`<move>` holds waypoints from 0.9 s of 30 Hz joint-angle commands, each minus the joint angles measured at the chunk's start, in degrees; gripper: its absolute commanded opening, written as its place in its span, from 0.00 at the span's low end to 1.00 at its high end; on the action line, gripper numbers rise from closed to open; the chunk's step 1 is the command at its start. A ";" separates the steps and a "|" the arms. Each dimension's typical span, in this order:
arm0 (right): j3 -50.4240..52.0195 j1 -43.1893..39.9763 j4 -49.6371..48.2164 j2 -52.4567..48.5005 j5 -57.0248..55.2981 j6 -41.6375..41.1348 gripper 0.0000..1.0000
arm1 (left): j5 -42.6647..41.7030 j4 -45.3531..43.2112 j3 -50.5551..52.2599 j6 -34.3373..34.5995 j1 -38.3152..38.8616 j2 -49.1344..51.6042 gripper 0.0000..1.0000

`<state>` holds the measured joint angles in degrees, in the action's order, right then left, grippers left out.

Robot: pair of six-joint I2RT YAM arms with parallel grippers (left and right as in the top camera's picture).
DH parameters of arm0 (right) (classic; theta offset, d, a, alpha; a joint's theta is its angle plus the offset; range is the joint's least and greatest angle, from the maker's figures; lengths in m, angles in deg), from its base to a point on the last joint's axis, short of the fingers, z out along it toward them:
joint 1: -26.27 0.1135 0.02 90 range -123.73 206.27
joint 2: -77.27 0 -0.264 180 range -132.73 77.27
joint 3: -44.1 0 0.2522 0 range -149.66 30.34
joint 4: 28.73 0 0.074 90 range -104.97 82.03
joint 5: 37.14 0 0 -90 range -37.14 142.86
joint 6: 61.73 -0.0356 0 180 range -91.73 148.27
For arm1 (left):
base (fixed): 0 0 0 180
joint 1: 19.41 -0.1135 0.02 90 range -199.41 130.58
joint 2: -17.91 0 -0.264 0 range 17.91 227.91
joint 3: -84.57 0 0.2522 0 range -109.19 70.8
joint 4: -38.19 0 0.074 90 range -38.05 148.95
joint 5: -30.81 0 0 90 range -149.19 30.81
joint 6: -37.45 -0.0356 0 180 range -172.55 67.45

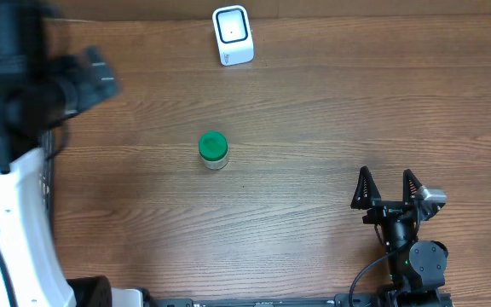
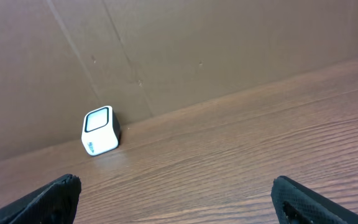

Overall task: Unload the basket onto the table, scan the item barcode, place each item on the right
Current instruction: 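Reach into the basket and grasp the light-green wipes pack with left gripper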

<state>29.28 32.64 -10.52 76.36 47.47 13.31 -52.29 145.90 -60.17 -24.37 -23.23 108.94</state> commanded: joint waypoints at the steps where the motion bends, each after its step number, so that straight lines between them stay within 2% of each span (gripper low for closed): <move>1: 0.57 -0.07 -0.31 0.20 -0.57 0.22 1.00 | -4.52 1.40 0.11 1.11 -12.09 0.44 1.00; 5: 0.57 -0.07 -0.28 0.20 -0.57 0.22 1.00 | -6.56 0.50 2.56 2.14 -25.18 0.46 0.95; 12: 0.57 -0.07 -0.31 0.20 -0.57 0.22 1.00 | -11.15 -6.54 13.05 2.47 -42.25 0.46 0.97; 16: 0.57 -0.07 -0.31 0.20 -0.57 0.22 1.00 | -11.80 -11.72 21.92 2.73 -47.12 0.46 0.97; 21: 0.57 -0.07 -0.31 0.20 -0.57 0.22 1.00 | -9.90 -23.12 37.13 4.33 -50.51 0.57 0.94; 24: 0.57 -0.07 -0.31 0.20 -0.57 0.22 1.00 | -9.20 -32.48 47.78 4.37 -50.82 0.57 0.86; 27: 0.57 -0.07 -0.31 0.20 -0.57 0.22 1.00 | -7.50 -39.15 54.05 3.93 -50.80 0.59 0.79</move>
<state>29.28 32.64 -10.52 76.36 47.50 13.31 -61.73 111.13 -12.61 -20.74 -73.92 109.96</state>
